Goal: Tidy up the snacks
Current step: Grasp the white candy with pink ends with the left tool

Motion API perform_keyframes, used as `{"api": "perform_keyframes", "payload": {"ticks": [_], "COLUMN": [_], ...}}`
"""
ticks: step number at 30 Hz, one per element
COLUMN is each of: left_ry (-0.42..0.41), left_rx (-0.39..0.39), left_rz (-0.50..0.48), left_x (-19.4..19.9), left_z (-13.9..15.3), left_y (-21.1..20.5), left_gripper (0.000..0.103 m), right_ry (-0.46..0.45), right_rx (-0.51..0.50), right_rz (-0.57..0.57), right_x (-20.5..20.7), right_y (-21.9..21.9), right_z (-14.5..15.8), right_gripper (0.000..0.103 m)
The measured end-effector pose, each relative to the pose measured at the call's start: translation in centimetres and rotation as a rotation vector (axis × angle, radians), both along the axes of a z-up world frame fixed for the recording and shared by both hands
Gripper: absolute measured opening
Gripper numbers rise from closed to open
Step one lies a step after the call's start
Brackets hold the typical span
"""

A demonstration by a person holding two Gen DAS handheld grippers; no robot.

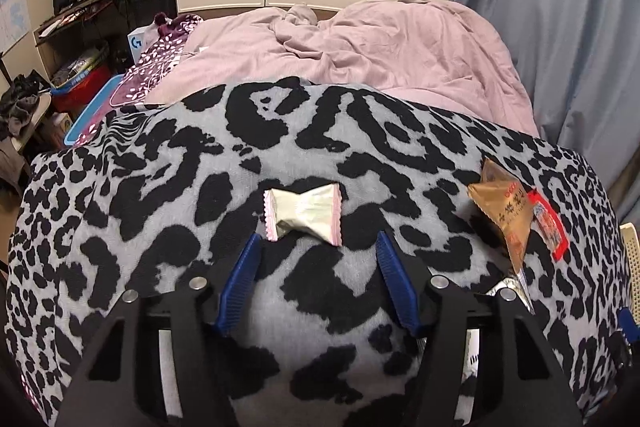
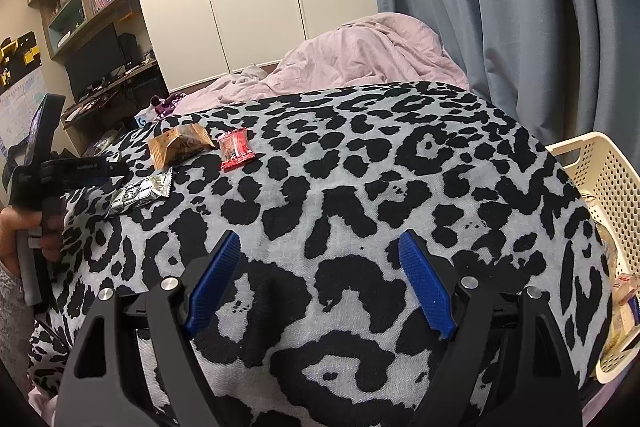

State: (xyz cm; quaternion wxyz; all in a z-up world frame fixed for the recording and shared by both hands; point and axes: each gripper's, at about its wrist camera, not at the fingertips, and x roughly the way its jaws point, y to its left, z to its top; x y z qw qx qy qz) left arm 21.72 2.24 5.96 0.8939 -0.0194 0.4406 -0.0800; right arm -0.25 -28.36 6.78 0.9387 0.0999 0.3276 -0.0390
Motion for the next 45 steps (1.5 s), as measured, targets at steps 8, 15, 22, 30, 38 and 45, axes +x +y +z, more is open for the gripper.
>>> {"api": "perform_keyframes", "payload": {"ticks": [8,15,22,30,38,45], "left_ry": [0.01,-0.008,-0.03,-0.058,-0.072,-0.066], "left_rx": [-0.022,-0.043,-0.047,-0.03,-0.022,0.004], "left_rz": [-0.005,-0.031,-0.035,-0.112,-0.1,-0.016], "left_x": [1.1,1.0,0.3,-0.7,-1.2,-0.2], "left_z": [0.0,0.4,0.6,0.9,1.3,1.0], "left_y": [-0.1,-1.2,-1.5,-3.7,-2.4,0.3], "left_gripper": [0.06,0.06,0.06,0.061,0.061,0.058], "right_ry": [0.001,0.003,0.003,0.003,0.002,0.001], "right_rx": [-0.002,0.005,0.006,0.002,0.011,0.009], "right_rz": [0.002,-0.005,-0.006,-0.005,-0.012,-0.001], "right_x": [0.2,0.3,0.2,0.2,0.1,0.2], "right_y": [0.1,0.0,-0.1,0.0,-0.2,0.0], "right_z": [-0.1,-0.4,-0.4,-0.4,-0.6,-0.5], "right_gripper": [0.083,0.083,0.083,0.083,0.083,0.083]}}
